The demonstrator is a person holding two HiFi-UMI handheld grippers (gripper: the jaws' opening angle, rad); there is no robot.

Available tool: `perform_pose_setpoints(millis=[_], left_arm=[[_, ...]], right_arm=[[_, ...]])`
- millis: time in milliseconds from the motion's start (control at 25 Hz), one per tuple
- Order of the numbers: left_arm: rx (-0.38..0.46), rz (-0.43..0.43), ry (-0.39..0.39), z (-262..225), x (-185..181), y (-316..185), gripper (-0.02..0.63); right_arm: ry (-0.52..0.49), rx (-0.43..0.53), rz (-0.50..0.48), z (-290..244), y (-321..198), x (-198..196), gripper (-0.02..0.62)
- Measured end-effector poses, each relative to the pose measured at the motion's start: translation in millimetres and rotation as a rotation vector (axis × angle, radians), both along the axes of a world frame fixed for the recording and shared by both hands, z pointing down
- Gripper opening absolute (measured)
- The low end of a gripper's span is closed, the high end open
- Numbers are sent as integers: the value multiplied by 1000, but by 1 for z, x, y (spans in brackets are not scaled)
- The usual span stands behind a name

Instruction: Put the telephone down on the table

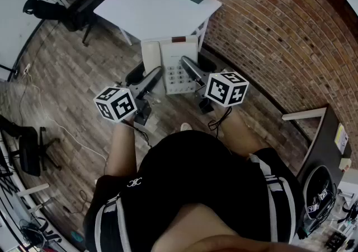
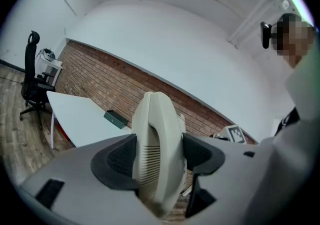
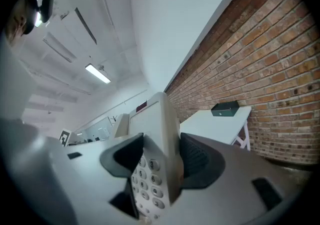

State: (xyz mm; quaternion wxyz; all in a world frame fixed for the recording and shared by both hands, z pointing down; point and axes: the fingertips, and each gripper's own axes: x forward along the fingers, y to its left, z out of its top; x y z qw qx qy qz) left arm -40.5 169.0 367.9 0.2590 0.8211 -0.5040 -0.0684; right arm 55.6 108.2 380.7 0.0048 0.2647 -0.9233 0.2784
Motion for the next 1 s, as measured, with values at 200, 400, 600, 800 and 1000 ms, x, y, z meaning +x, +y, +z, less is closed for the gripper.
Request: perform_pose_setpoints(millis=[200, 400, 600, 800, 1000], left_arm=[[-9, 1, -1, 2, 0, -2, 291], [-14, -5, 1, 3, -4, -7, 291], [-7, -3, -15, 0, -4, -12, 291], [-3, -8, -7, 2, -1, -21, 290], [-4, -21, -9, 6, 10, -31, 290]], right_arm=[[3, -9, 4, 2, -2, 0, 213], [0, -20, 0, 4, -8, -5, 213], [-18, -29, 11, 3, -11, -6, 214], [-14, -24, 7, 3, -22, -3, 215], [-11, -21, -7, 6, -33, 7, 215]])
